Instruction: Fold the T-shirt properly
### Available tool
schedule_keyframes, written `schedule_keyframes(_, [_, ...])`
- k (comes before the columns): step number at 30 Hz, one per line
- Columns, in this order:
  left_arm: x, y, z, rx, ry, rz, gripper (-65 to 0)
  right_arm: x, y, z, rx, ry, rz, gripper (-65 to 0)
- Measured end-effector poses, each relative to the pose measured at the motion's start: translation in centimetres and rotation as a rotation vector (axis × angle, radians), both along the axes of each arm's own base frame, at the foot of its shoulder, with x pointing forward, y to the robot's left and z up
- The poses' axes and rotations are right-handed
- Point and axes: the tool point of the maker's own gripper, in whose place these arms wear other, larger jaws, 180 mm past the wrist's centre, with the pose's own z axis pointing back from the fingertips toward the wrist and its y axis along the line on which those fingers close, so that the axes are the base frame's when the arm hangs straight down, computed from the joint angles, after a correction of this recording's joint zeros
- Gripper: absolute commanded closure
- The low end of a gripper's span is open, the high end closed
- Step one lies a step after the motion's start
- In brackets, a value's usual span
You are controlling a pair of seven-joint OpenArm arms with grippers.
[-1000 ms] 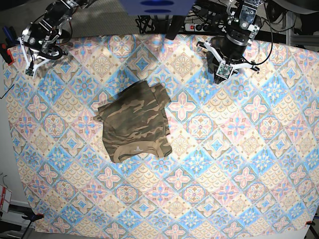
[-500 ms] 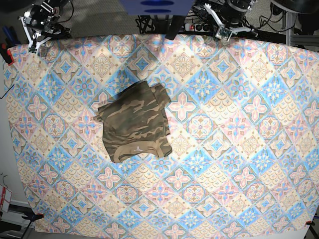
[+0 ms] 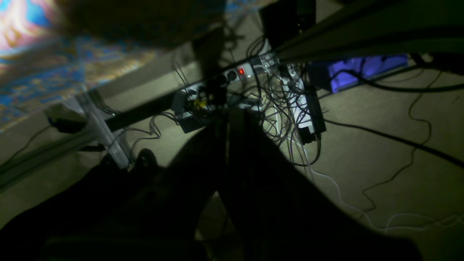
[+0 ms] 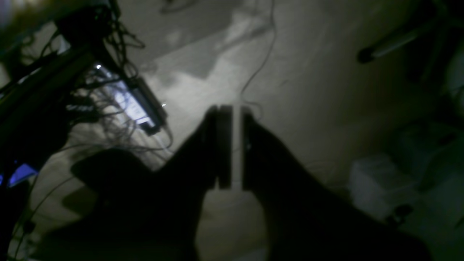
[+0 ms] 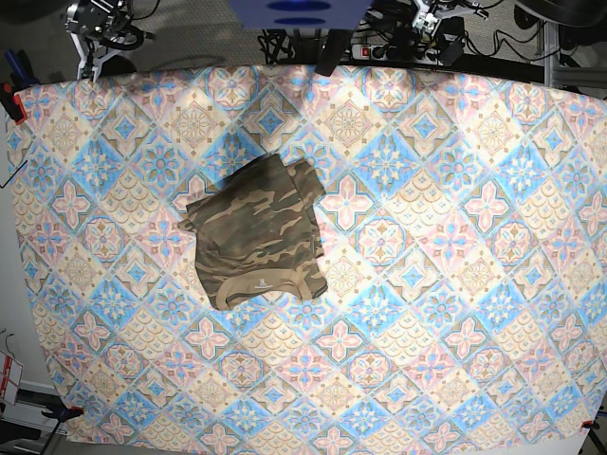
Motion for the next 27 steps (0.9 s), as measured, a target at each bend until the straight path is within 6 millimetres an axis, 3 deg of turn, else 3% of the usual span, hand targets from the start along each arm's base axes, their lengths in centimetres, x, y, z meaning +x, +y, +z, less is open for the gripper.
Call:
schedule_keyframes(5, [0.7, 1.7, -3.6, 0.042, 0.042, 0.016, 0.0, -1.3, 1.8, -2.8, 0.069, 0.012, -0.022, -3.4])
schedule_keyframes(13, [0.4, 3.9, -8.9, 0.071, 0.158, 0.019, 0.0, 0.9, 5.2, -7.3, 0.177, -0.027, -0.039, -3.4])
schedule_keyframes(19, [0.8, 4.2, -12.4, 0.037, 0.257, 0.029, 0.0, -0.3, 7.6, -9.9, 0.257, -0.030, -0.069, -3.4])
schedule_keyframes(23, [0.5, 4.3, -14.0, 0.006, 0.276, 0.050, 0.0, 0.9, 8.2, -11.4, 0.301, -0.038, -0.084, -3.4])
schedule_keyframes(27, [0.0, 6.0, -15.9, 0.027, 0.314, 0.082, 0.0, 2.1, 7.6, -12.9, 0.245, -0.097, -0.175, -3.4])
